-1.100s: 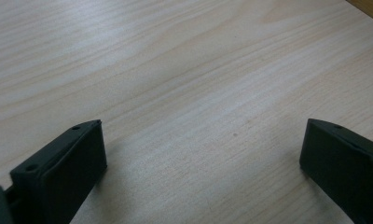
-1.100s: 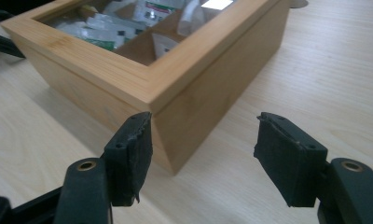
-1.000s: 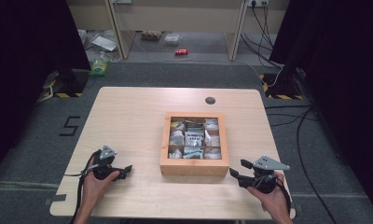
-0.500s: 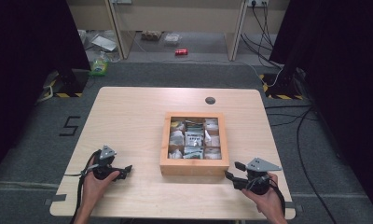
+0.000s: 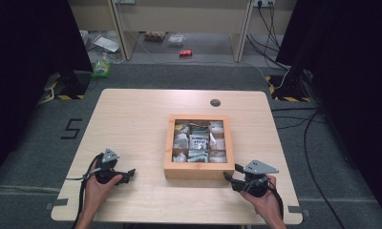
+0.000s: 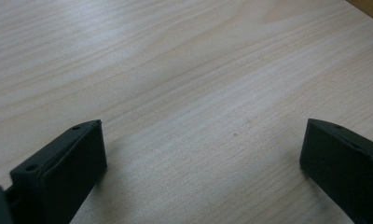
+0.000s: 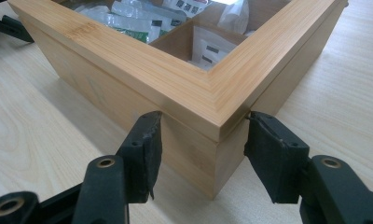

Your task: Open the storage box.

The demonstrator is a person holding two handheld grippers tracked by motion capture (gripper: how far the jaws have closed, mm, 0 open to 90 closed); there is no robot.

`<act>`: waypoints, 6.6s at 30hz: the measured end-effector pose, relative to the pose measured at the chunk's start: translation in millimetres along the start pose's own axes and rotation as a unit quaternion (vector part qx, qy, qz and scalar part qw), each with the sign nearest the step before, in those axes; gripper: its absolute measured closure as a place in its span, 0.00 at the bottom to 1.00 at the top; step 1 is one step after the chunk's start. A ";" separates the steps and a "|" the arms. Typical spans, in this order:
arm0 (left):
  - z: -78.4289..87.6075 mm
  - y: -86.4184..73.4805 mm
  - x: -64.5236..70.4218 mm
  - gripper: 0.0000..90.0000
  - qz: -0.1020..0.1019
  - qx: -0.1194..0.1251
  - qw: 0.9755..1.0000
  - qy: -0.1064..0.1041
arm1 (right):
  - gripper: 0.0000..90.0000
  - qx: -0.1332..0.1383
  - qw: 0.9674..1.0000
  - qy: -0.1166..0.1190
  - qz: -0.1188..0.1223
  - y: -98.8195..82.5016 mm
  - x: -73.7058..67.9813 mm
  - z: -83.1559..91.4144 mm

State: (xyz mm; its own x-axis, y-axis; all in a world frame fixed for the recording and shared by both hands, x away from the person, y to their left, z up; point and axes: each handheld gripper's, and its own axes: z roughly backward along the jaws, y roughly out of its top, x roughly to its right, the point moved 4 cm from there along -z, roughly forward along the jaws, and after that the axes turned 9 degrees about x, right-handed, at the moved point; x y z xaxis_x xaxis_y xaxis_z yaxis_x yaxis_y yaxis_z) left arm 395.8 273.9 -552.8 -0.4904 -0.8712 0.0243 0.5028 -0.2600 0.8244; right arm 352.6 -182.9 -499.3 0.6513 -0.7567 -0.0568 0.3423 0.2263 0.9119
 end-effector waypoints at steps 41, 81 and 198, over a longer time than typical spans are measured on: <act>0.1 0.0 0.0 0.00 -0.001 0.000 1.000 0.000 | 0.61 0.127 0.992 0.019 -0.007 63.7 0.4 -11.5; 0.6 -0.3 0.1 0.00 0.000 -0.001 1.000 0.001 | 0.66 0.147 0.987 0.005 -0.059 142.8 56.7 -71.5; 1.5 -1.0 -0.1 0.00 0.001 0.000 1.000 0.002 | 0.49 0.046 0.996 -0.022 -0.073 83.6 45.4 -71.9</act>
State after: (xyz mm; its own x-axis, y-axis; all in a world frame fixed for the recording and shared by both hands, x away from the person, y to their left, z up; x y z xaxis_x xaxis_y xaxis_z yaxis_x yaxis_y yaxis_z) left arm 394.2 274.9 -552.9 -0.4864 -0.8735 0.0229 0.5035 -0.2588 0.8243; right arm 459.5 -154.2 -454.9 0.5680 -0.8039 -0.1762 0.3663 0.0553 0.9288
